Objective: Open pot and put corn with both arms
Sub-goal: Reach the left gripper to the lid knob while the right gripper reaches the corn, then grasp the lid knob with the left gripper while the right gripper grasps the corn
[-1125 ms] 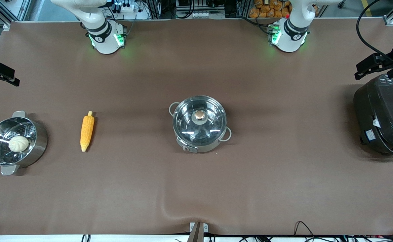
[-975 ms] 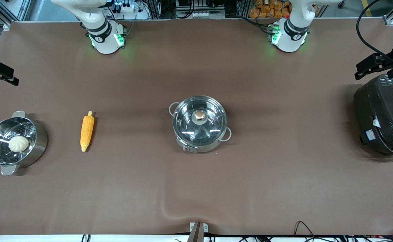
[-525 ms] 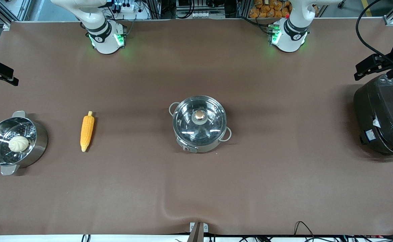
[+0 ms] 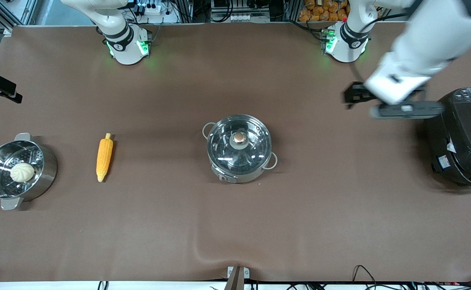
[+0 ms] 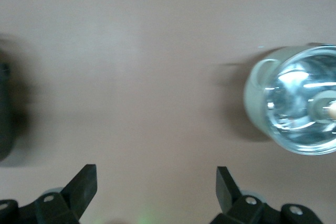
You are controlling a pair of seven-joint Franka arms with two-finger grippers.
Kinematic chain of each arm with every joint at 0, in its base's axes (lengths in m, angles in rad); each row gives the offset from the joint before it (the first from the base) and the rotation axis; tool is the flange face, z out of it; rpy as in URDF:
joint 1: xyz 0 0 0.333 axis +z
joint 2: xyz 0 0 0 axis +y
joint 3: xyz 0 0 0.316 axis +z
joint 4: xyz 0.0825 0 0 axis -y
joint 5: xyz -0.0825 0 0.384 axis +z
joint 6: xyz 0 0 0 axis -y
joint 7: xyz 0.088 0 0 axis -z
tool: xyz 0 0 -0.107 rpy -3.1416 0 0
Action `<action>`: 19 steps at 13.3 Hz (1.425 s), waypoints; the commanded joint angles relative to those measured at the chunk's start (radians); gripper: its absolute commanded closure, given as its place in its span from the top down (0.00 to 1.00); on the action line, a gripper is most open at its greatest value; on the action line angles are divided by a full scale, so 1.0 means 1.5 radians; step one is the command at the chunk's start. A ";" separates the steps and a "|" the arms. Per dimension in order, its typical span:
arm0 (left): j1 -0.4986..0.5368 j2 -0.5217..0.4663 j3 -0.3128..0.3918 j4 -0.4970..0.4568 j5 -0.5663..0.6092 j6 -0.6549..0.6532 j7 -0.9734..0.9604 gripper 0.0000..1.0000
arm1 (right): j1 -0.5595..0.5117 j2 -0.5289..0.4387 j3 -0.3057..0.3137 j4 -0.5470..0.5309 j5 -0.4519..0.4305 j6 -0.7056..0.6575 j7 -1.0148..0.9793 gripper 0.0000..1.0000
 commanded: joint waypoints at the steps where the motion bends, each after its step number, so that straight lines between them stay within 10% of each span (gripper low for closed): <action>1: -0.064 0.059 0.004 0.026 -0.024 0.049 -0.118 1.00 | -0.003 0.004 0.003 0.006 0.006 0.000 0.016 1.00; 9: -0.216 0.225 0.016 0.064 -0.017 0.258 -0.397 1.00 | -0.031 0.022 0.003 -0.179 0.014 0.191 0.015 1.00; 19: -0.265 0.343 0.045 0.111 -0.004 0.324 -0.431 1.00 | -0.020 0.110 0.006 -0.356 0.045 0.443 -0.015 1.00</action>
